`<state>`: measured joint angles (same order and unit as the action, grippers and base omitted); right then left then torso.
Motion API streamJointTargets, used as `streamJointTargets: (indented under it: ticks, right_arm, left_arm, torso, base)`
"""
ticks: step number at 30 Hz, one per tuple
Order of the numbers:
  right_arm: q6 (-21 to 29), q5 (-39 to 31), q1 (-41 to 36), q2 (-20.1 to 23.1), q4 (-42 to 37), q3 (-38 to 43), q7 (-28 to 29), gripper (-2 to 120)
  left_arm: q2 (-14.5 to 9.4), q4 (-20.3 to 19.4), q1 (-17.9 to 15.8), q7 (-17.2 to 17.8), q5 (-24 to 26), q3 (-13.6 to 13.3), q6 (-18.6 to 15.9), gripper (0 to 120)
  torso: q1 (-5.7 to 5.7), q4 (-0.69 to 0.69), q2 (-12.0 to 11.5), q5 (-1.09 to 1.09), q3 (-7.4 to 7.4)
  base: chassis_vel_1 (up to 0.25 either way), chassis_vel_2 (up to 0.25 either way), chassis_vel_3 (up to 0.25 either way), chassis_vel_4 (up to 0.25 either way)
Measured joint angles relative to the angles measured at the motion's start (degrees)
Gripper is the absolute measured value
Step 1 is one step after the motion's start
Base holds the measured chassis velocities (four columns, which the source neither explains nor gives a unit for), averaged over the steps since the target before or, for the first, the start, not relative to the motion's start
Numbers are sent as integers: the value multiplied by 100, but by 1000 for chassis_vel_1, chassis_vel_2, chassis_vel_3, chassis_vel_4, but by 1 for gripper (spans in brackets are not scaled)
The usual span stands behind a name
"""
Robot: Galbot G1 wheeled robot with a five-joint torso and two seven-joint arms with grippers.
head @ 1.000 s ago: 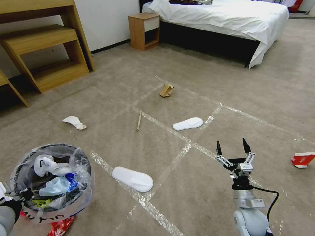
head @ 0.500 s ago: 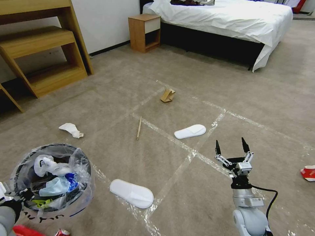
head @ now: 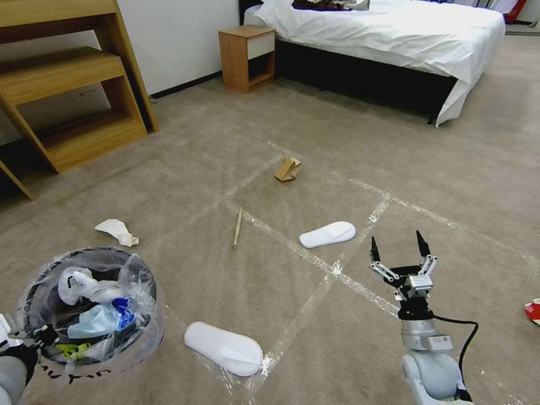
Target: Pick up the trash bin and place the garbage on the floor into it.
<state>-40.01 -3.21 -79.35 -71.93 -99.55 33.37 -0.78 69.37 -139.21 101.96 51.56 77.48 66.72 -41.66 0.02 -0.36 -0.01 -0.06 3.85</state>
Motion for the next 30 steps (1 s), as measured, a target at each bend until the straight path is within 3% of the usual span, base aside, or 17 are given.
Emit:
streamJointTargets:
  ticks: [3, 4, 5, 6, 7, 8, 11, 22, 30]
  right_arm:
    - [82, -191, 97, 850, -88, -227, -291, 100]
    - [82, -191, 97, 850, -88, -227, -291, 100]
    - [100, -417, 93, 1114, -128, -301, -597, 100]
    - [221, -1346, 5, 1821, -301, -556, -1581, 100]
    - [282, -1768, -21, 2152, -367, -669, -2147, 100]
    - [282, -1768, -21, 2152, -367, -669, -2147, 100]
    - [297, -1970, 40, 2726, -323, -887, -2876, 100]
    - [327, -1723, 962, 3459, 318, -2231, -3065, 100]
    - [322, -1774, 2082, 3398, 844, -3558, -3330, 100]
  left_arm:
    - [-36, -1, -11, -2, -7, -22, -2, 0]
    - [-36, -1, -11, -2, -7, -22, -2, 0]
    - [-45, -1, -20, 0, -13, -48, -3, 0]
    - [-41, -1, -13, 0, -45, -92, -4, 0]
    - [-54, 5, -34, 2, -57, -130, -4, 0]
    - [-54, 5, -34, 2, -57, -130, -4, 0]
    - [-158, 64, -174, 14, -61, -292, -4, 0]
    - [-228, 173, -277, -19, -72, -349, 36, 0]
    - [-138, 231, -320, -15, -145, -357, 44, 0]
  torso:
    - [0, 2, 0, -1, 0]
    - [0, 2, 0, -1, 0]
    - [0, 1, 0, -2, 0]
    - [0, 0, 0, 0, 0]
    - [0, 0, 0, 0, 0]
    - [0, 0, 0, 0, 0]
    - [0, 0, 0, -1, 0]
    - [0, 1, 0, 0, 1]
    - [0, 1, 1, -5, 1]
  base:
    - [0, 0, 0, 0]
    - [0, 0, 0, 0]
    - [0, 0, 0, 0]
    - [0, 0, 0, 0]
    - [0, 0, 0, 0]
    - [0, 0, 0, 0]
    - [0, 0, 0, 0]
    - [0, 0, 0, 0]
    - [0, 0, 0, 0]
